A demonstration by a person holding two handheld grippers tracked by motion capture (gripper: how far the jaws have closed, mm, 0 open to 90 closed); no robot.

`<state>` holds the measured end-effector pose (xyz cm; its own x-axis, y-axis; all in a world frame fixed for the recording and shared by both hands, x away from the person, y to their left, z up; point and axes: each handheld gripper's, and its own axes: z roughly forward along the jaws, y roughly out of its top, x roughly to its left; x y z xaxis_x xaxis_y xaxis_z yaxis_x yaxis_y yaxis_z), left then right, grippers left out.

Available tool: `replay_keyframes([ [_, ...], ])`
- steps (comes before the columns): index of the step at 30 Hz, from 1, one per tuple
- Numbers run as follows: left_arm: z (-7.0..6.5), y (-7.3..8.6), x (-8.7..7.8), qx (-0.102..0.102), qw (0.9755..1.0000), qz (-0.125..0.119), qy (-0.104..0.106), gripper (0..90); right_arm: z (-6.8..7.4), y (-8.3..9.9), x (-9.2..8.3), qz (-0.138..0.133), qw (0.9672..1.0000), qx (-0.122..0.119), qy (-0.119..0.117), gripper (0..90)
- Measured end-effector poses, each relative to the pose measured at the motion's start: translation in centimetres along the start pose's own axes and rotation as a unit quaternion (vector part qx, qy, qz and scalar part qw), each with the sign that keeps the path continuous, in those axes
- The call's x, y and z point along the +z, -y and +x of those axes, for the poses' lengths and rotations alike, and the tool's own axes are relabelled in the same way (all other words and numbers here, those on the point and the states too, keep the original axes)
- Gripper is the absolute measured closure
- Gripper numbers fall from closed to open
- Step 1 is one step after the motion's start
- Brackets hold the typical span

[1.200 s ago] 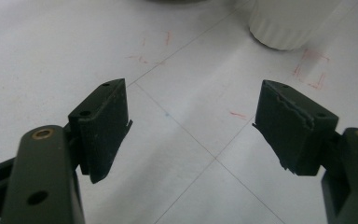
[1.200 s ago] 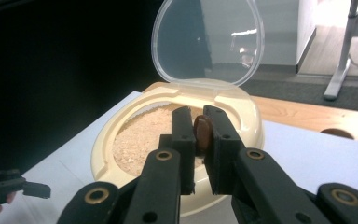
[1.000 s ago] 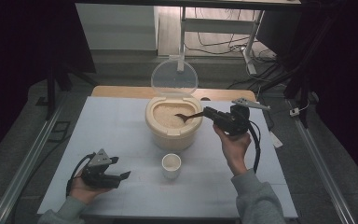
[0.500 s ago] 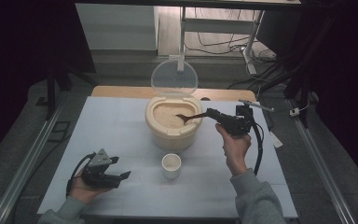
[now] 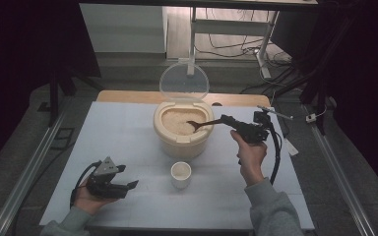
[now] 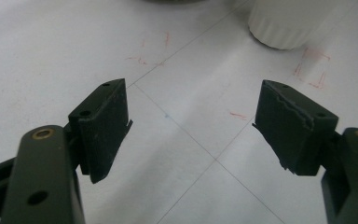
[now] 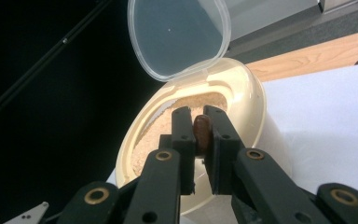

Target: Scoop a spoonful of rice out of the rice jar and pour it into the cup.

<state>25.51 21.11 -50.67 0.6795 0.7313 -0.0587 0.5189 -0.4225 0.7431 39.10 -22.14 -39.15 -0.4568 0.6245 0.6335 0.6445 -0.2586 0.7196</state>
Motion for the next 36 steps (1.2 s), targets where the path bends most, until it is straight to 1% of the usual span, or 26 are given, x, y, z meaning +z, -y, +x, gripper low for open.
replay_keyframes([
  [1,0.0,0.0,0.0,0.0,1.0,0.0,0.0,25.8,0.0,0.0,0.0,0.0,1.0,0.0,0.0,82.7],
  [4,0.0,0.0,0.0,0.001,1.0,0.0,0.0,25.8,-0.4,-0.1,0.0,0.0,0.9997,0.024,-0.002,82.7],
  [6,0.0,0.0,0.0,0.001,1.0,0.0,0.0,25.8,-0.8,-0.1,0.0,-0.001,0.9993,0.036,-0.006,82.7],
  [11,0.0,0.0,0.0,0.002,1.0,0.0,0.0,25.9,-1.1,-0.3,-0.2,-0.005,0.9983,0.057,-0.012,82.7],
  [15,0.0,0.0,0.0,0.002,1.0,0.0,0.0,25.9,-1.5,-0.3,-0.2,-0.004,0.9968,0.078,-0.021,82.7],
  [18,0.0,-0.1,0.0,0.002,1.0,0.0,0.0,25.9,-2.0,-0.2,-0.1,-0.003,0.9946,0.099,-0.029,82.7],
  [20,0.0,-0.1,0.0,0.002,1.0,0.0,0.001,25.9,-2.2,-0.2,0.0,-0.005,0.9934,0.111,-0.028,82.7],
  [21,0.0,-0.1,0.0,0.003,1.0,0.0,0.001,25.9,-2.4,-0.2,-0.1,-0.003,0.9929,0.115,-0.03,82.7],
  [22,0.0,-0.1,0.0,0.002,1.0,0.0,0.001,25.9,-2.5,-0.2,-0.1,-0.007,0.992,0.122,-0.031,82.7],
  [23,0.0,-0.1,0.0,0.002,1.0,0.0,0.001,25.9,-2.7,-0.2,-0.2,-0.006,0.9914,0.126,-0.034,82.7],
  [28,0.0,-0.1,0.1,0.004,1.0,0.001,0.0,25.9,-2.8,-0.3,-0.4,-0.012,0.9903,0.133,-0.038,82.7],
  [34,0.0,-0.1,0.2,0.005,1.0,0.003,0.001,25.9,-2.7,-0.4,-0.9,-0.019,0.9908,0.127,-0.044,82.7],
  [36,-0.1,-0.1,0.2,0.006,1.0,0.004,0.0,25.9,-2.6,-0.5,-1.1,-0.021,0.9913,0.123,-0.043,82.7],
])
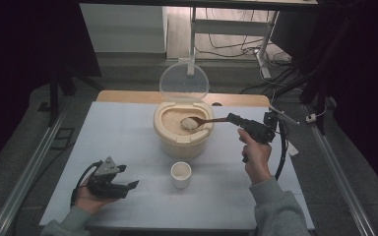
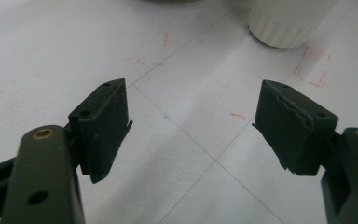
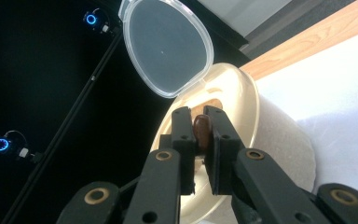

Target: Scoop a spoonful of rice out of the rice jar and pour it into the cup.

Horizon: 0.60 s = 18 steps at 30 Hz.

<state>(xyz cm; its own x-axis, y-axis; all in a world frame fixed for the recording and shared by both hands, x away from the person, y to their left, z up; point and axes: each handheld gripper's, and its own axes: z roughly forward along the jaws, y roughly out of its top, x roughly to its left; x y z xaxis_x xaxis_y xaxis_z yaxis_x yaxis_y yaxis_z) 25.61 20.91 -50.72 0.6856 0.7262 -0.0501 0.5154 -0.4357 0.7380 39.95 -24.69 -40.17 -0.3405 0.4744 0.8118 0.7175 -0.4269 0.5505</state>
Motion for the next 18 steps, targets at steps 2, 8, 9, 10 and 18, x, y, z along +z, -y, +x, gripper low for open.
replay_keyframes([
  [2,0.0,0.0,0.0,0.003,1.0,0.001,-0.001,25.9,0.1,-0.1,-0.1,-0.001,1.0,-0.003,0.0,82.7],
  [8,-0.1,0.0,0.1,0.004,1.0,0.002,-0.003,25.9,0.4,-0.2,-0.5,-0.001,1.0,-0.007,-0.004,82.7],
  [9,-0.1,0.0,0.1,0.004,1.0,0.002,-0.003,25.9,0.5,-0.2,-0.6,0.0,1.0,-0.007,-0.005,82.7],
  [10,-0.1,0.0,0.1,0.004,1.0,0.002,-0.002,25.9,0.5,-0.2,-0.6,0.0,0.9999,-0.008,-0.007,82.7],
  [18,0.0,0.0,0.1,0.003,1.0,0.003,-0.002,25.9,1.0,-0.2,-1.1,0.005,0.9998,-0.01,-0.015,82.7],
])
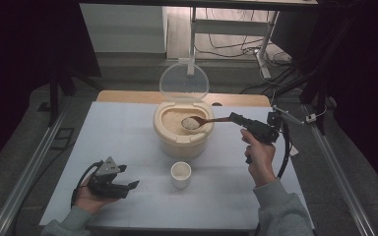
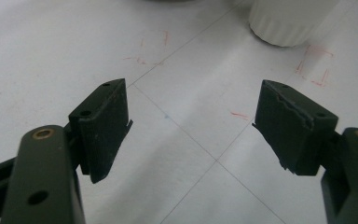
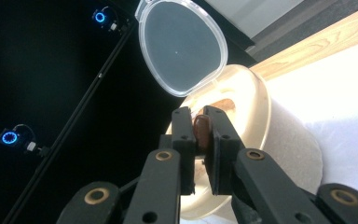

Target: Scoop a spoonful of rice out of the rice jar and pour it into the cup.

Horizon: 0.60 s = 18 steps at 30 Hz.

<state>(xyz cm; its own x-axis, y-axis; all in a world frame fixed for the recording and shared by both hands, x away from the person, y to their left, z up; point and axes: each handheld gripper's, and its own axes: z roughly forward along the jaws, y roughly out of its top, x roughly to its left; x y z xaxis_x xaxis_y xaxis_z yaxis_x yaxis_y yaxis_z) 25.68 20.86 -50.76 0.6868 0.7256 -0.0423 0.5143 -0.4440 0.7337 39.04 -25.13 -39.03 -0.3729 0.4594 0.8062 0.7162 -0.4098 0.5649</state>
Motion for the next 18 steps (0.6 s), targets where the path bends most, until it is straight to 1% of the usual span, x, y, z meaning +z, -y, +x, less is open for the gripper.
replay_keyframes([
  [5,0.0,0.0,0.0,-0.001,1.0,-0.001,0.0,25.9,0.2,0.1,-0.6,0.007,1.0,-0.002,-0.001,82.7],
  [10,0.1,0.0,0.0,-0.002,1.0,-0.001,0.0,25.9,0.5,0.3,-1.4,0.018,0.9998,-0.001,-0.007,82.7],
  [18,0.2,0.0,0.0,-0.004,1.0,-0.002,-0.001,25.9,0.5,1.4,-2.3,0.046,0.9988,0.003,-0.015,82.7],
])
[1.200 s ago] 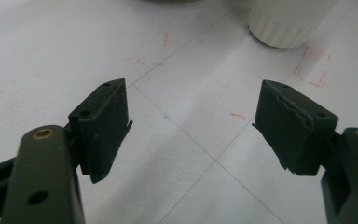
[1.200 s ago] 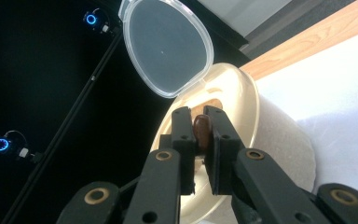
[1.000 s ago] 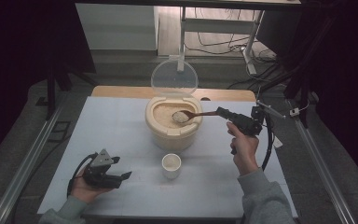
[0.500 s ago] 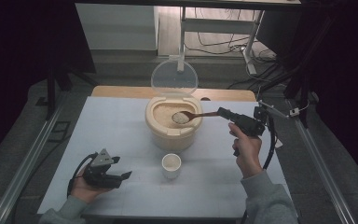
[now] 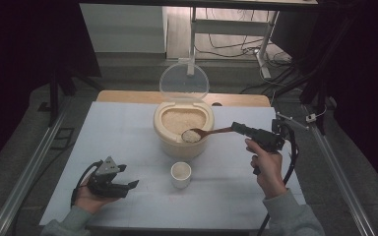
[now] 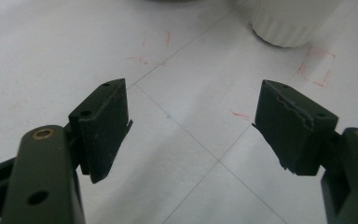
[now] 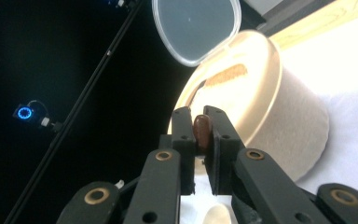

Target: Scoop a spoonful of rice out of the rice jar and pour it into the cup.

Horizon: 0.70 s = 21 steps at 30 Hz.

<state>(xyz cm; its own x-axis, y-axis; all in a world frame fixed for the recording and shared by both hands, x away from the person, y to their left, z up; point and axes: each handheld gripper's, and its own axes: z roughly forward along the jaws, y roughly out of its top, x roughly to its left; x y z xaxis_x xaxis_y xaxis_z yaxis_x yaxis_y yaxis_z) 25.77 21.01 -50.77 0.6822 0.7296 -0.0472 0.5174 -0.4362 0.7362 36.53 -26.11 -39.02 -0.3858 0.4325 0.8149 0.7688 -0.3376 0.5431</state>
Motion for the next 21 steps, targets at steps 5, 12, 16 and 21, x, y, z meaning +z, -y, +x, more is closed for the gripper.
replay_keyframes([
  [5,0.1,0.0,0.0,-0.001,1.0,0.001,0.0,25.9,-0.4,0.9,-0.3,0.018,0.9998,0.001,-0.003,82.6],
  [12,0.1,0.0,0.1,0.0,1.0,0.002,0.001,25.9,-1.0,2.3,-0.4,0.047,0.9989,0.002,-0.002,82.6],
  [16,0.0,0.0,0.1,0.001,1.0,0.003,0.001,25.9,-1.1,2.8,-0.2,0.061,0.9981,-0.003,0.005,82.7],
  [21,0.0,0.0,0.1,0.002,1.0,0.003,0.001,25.9,-1.3,3.3,0.3,0.076,0.9969,-0.01,0.017,82.6],
])
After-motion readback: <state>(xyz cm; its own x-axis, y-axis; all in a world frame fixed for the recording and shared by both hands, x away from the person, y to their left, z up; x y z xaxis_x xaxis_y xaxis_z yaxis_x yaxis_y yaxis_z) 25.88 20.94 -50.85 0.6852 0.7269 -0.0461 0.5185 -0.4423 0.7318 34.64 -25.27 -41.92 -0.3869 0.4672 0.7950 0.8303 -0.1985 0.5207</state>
